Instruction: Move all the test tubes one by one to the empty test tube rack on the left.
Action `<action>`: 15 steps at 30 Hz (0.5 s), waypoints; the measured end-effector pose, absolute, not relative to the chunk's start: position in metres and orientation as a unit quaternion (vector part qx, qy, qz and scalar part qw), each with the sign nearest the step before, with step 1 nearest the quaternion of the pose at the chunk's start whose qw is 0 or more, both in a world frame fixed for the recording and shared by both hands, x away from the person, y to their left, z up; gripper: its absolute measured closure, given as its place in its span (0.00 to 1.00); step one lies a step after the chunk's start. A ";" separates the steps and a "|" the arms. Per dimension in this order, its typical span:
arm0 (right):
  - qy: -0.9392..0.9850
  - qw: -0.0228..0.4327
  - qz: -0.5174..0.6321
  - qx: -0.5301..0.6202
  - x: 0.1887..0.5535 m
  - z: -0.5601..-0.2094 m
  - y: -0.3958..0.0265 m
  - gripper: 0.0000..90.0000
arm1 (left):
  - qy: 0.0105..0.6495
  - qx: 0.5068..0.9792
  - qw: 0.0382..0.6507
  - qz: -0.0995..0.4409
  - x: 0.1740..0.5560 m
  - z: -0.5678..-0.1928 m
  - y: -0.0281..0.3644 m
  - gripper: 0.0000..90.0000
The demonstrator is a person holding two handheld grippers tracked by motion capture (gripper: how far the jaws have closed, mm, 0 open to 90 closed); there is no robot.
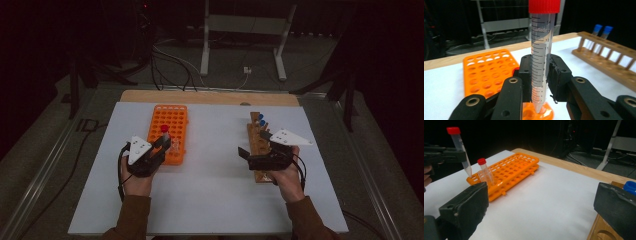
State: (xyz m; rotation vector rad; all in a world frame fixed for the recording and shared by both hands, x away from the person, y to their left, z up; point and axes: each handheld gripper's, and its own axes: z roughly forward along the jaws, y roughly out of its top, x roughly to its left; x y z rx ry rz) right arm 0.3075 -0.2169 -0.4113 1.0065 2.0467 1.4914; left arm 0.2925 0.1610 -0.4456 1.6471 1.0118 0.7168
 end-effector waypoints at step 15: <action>0.735 0.206 0.537 0.359 0.307 -0.412 -0.216 0.00 | 0.445 0.671 0.501 0.316 0.303 -0.472 0.160 0.83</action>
